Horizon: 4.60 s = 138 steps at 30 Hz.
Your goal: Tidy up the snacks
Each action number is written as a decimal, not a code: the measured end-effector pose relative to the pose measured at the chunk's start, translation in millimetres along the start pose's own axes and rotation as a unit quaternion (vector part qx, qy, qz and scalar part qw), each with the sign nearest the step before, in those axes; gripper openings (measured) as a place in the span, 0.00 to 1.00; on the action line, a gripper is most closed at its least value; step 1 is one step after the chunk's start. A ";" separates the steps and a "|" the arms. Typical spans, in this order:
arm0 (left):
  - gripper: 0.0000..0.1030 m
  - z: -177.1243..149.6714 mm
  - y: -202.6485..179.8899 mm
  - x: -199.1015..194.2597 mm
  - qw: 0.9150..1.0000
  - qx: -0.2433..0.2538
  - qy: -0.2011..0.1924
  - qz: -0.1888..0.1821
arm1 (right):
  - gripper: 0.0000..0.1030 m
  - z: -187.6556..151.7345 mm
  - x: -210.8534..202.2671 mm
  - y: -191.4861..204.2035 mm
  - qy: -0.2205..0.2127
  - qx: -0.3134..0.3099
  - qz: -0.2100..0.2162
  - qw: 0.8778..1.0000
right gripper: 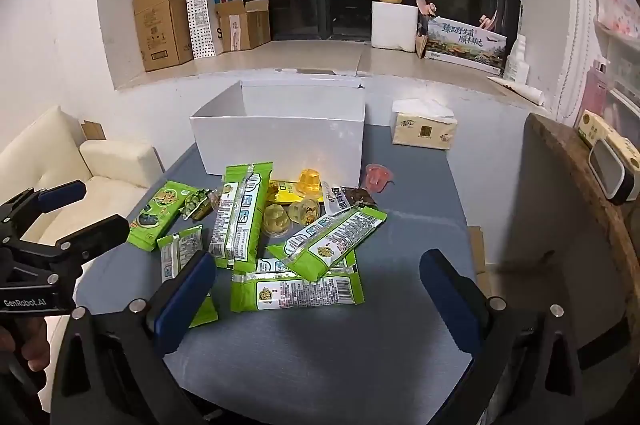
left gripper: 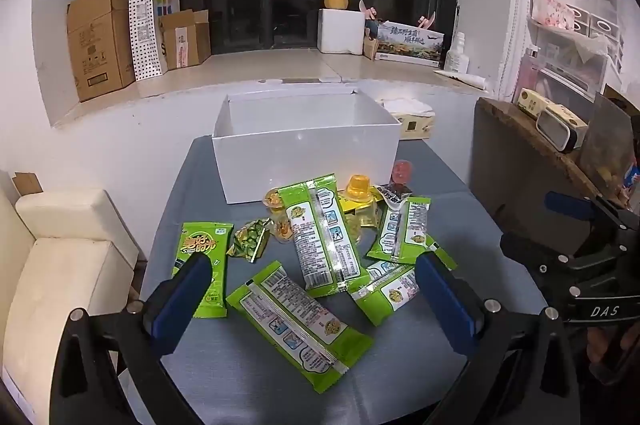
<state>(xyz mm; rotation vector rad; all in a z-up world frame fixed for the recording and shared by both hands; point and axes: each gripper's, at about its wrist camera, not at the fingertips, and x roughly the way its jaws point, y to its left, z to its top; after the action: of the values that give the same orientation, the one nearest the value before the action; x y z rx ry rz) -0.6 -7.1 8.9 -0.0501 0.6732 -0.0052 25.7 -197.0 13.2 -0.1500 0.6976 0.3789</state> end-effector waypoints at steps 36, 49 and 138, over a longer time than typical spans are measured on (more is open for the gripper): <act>1.00 1.2 -2.7 0.9 1.000 0.004 0.004 -0.011 | 1.00 -0.9 -0.3 0.6 0.000 0.000 0.001 1.000; 1.00 1.5 -2.4 1.1 1.000 0.004 0.004 -0.011 | 1.00 0.3 -1.6 0.9 0.001 -0.001 0.002 1.000; 0.69 -36.3 150.9 188.4 0.982 -0.050 0.163 0.075 | 0.69 49.4 95.7 9.2 0.031 0.065 0.107 0.992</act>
<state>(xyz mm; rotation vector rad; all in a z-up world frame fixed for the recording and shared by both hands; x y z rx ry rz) 122.4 138.0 -144.1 -0.0961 1.0034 0.1695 118.8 -148.1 -11.7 0.0372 0.8001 0.5351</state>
